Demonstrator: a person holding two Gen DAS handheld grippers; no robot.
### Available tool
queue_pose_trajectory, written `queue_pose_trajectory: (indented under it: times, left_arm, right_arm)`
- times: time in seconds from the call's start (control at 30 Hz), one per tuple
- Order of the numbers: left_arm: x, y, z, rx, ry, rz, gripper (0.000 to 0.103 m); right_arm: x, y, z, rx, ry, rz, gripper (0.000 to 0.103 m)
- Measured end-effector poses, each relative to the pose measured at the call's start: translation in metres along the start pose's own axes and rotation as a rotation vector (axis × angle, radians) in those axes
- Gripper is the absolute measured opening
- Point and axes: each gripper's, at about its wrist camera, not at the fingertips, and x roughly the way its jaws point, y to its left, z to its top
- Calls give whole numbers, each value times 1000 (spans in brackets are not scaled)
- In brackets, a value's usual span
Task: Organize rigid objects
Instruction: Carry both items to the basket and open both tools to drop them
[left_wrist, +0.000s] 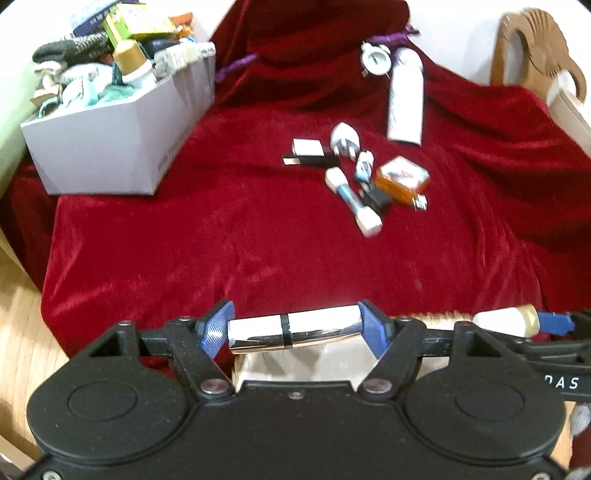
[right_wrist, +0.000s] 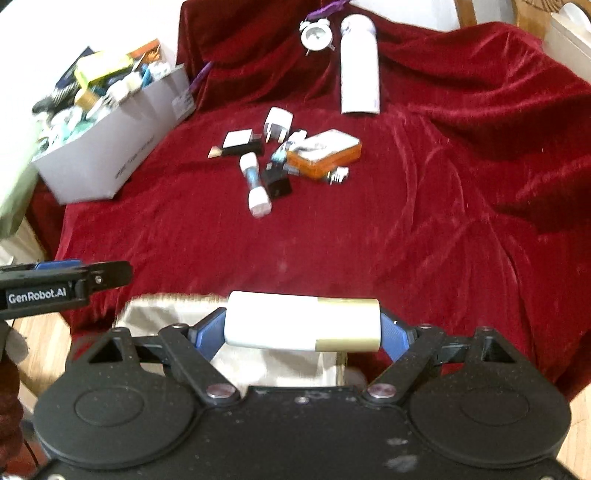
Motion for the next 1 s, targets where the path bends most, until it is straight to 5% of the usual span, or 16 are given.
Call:
queue_pose_trajectory:
  times: [0.33,1.0]
  left_arm:
    - [1,-5,-39,-5,99,-16,68]
    - [15,-5,-59,1,185,27,68]
  right_arm:
    - [-7,9,-30,-92,45,-16,85]
    - [-18,24,-39,-198,26,3,80]
